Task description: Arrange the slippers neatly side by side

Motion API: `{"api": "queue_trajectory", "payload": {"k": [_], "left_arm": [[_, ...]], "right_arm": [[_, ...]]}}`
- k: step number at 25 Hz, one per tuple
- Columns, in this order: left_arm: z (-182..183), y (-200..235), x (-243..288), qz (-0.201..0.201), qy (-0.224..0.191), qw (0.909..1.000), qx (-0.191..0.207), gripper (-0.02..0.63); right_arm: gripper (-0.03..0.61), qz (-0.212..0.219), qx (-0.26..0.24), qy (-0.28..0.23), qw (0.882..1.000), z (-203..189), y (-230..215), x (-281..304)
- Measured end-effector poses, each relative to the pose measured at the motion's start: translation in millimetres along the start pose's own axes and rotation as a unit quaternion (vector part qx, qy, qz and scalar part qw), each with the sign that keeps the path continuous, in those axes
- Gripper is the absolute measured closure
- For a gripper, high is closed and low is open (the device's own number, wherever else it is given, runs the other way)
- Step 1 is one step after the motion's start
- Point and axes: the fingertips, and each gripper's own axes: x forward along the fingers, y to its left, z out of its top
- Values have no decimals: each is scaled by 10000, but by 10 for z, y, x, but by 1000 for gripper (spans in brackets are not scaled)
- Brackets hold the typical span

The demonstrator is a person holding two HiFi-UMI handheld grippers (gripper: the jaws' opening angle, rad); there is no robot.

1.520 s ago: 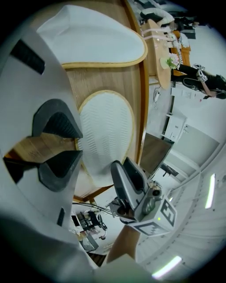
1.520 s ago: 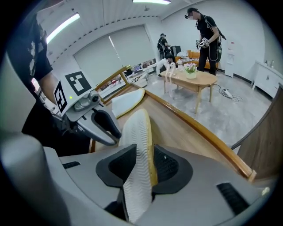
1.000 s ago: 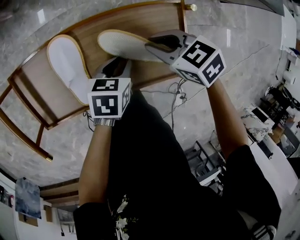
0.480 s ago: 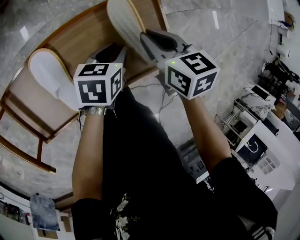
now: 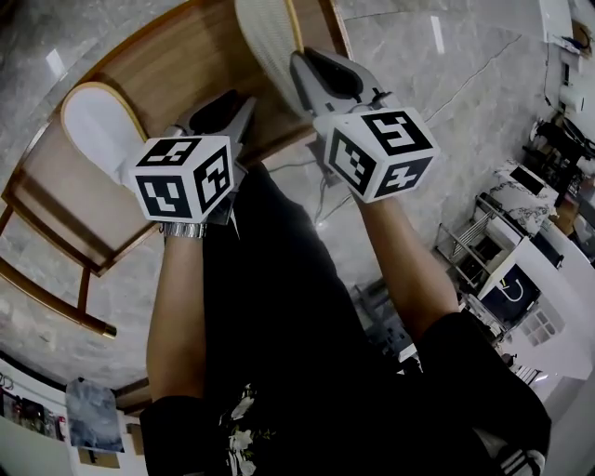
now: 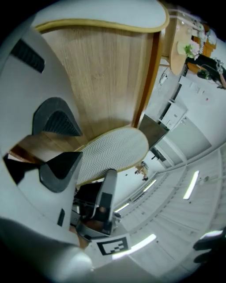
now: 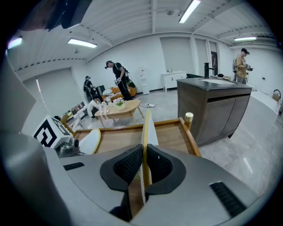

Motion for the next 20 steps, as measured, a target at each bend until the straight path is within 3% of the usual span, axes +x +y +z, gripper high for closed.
{"api": "queue_trajectory", "payload": {"k": [3,9,13,20], "left_arm": [[91,-50,-82,-151,-200,9997,-69,515],[86,-97,-100,-194,-105,9995,205,515],[28,-102,-94,-190,-27,9995,236,514],[68,-106,-178,-202,-55,9992,343,515]], "right_arm": [[551,177,106,-122,9997,-23,108,-21],[546,493,186,-143,9985,-92,338,-22],[508,737,212,-112,9970,-91,486,-39],[521,1035,400,-305,9933,-20,642,-71]]}}
